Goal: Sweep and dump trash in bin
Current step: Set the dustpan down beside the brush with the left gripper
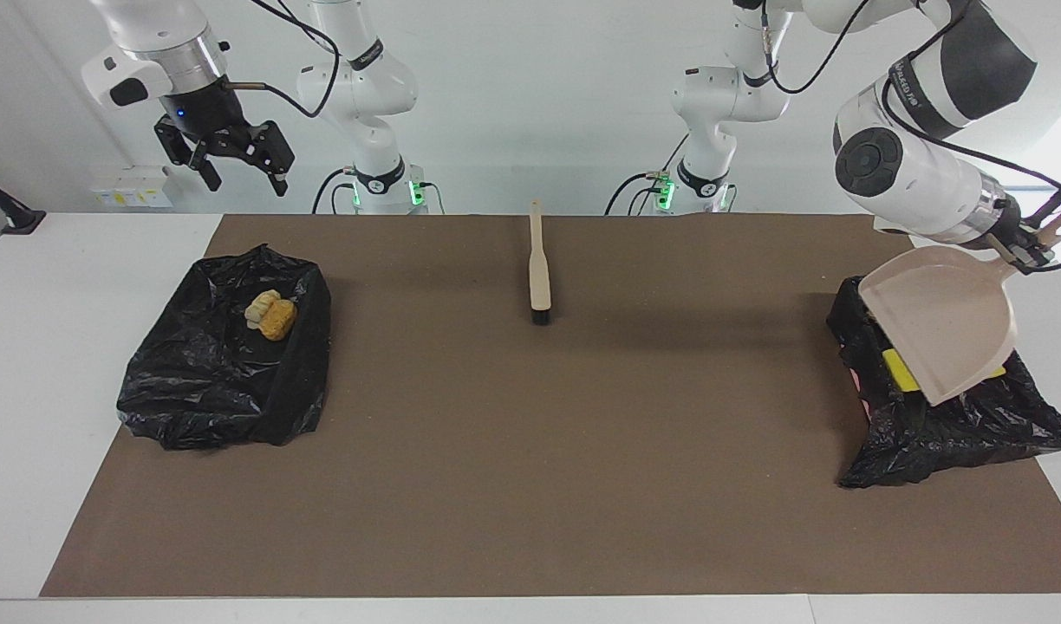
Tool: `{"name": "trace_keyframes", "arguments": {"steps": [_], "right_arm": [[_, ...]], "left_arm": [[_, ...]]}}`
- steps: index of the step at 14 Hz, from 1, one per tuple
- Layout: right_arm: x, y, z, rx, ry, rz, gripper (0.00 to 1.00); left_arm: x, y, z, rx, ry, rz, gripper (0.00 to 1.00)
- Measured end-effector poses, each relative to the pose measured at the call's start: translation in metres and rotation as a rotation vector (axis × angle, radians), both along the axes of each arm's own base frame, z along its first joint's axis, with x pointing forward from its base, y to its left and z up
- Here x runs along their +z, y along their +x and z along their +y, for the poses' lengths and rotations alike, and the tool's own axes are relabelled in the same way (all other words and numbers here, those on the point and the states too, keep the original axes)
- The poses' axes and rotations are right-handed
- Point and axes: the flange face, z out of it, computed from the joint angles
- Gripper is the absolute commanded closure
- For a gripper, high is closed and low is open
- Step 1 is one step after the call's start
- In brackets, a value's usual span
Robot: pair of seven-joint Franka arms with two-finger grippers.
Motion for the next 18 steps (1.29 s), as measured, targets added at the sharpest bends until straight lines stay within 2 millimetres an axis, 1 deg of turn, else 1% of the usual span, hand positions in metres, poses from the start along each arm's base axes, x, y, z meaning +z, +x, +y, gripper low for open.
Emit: {"name": "trace_keyframes", "arguments": {"steps": [2,4,5,8,10,13,16,18], "right_arm": [[0.000,0.000,0.000,0.007,0.000,-0.001,0.00],[0.000,0.000,-0.002,0.006,-0.014,0.000,0.00],[0.000,0.000,-0.003,0.005,-0.023,0.000,0.00],[0.000,0.000,-0.003,0.005,-0.024,0.000,0.00],[0.000,0.000,-0.003,0.005,-0.023,0.000,0.00],[0.000,0.000,-0.003,0.005,-0.023,0.000,0.00],[0.000,0.000,-0.003,0.005,-0.023,0.000,0.00],[0.000,0.000,-0.003,0.005,-0.023,0.000,0.00]], "left_arm": [[-0.012,-0.007,-0.026,0.063,-0.121,-0.048,1.00],[-0.024,-0.017,-0.058,0.188,-0.259,-0.138,1.00],[-0.030,-0.023,-0.070,0.264,-0.323,-0.179,1.00],[-0.045,-0.041,-0.096,0.489,-0.472,-0.268,1.00],[-0.046,-0.051,-0.120,0.616,-0.533,-0.334,1.00],[-0.043,-0.063,-0.175,0.777,-0.621,-0.449,1.00],[-0.043,-0.082,-0.230,0.815,-0.663,-0.475,1.00],[-0.047,-0.095,-0.263,0.888,-0.693,-0.480,1.00]]}}
